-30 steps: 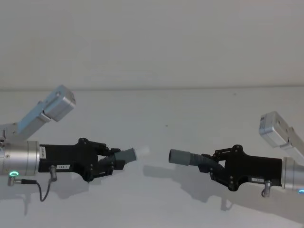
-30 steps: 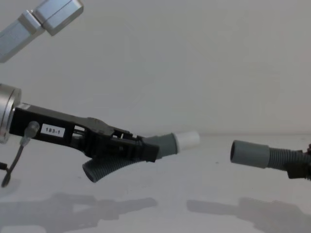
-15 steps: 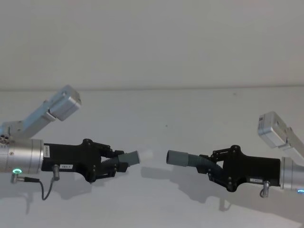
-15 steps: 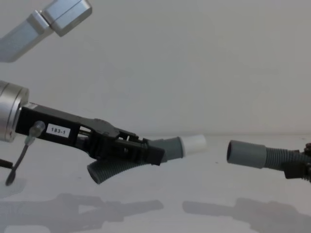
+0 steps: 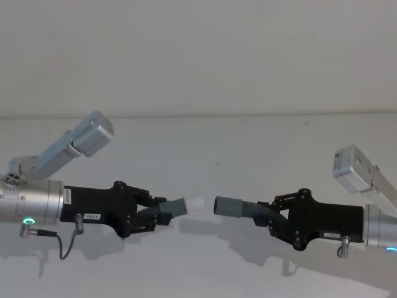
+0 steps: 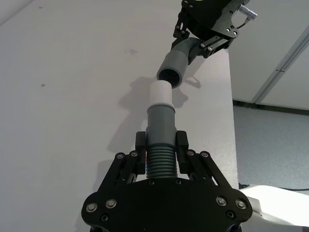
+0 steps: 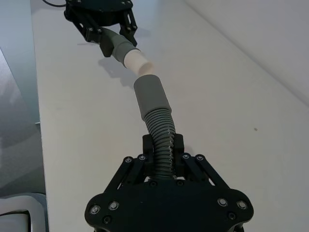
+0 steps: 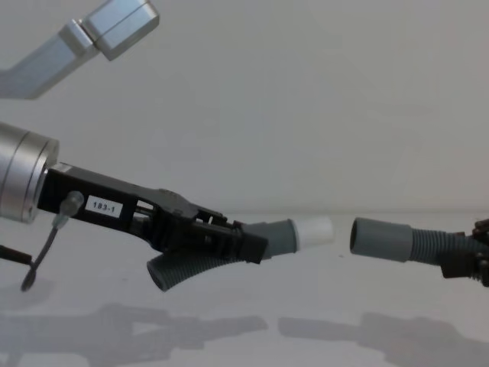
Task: Use both hands to pick up one end of the pipe from the table, align the ends, and insert them.
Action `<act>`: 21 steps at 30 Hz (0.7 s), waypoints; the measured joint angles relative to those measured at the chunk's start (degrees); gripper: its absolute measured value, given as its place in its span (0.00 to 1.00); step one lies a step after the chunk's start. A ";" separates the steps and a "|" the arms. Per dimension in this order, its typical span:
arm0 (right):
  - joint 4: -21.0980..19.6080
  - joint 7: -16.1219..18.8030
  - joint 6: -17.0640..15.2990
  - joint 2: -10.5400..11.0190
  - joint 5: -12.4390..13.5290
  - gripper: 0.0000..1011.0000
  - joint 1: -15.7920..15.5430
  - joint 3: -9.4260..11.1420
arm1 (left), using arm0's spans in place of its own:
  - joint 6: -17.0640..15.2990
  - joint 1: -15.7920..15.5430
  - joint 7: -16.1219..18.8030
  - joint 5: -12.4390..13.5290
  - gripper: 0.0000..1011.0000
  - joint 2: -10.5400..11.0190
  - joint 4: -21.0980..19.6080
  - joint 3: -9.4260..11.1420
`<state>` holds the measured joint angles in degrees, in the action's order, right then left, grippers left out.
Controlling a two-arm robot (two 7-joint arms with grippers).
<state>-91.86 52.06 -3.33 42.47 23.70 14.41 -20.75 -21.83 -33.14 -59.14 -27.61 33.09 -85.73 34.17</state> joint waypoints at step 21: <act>-0.57 -0.98 -0.05 0.40 -0.24 0.20 0.85 -1.36 | -0.48 -1.53 -0.28 -0.23 0.33 -0.12 0.76 1.78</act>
<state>-92.43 51.08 -3.38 42.87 23.46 15.26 -22.11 -22.31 -34.67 -59.42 -27.84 32.97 -84.96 35.95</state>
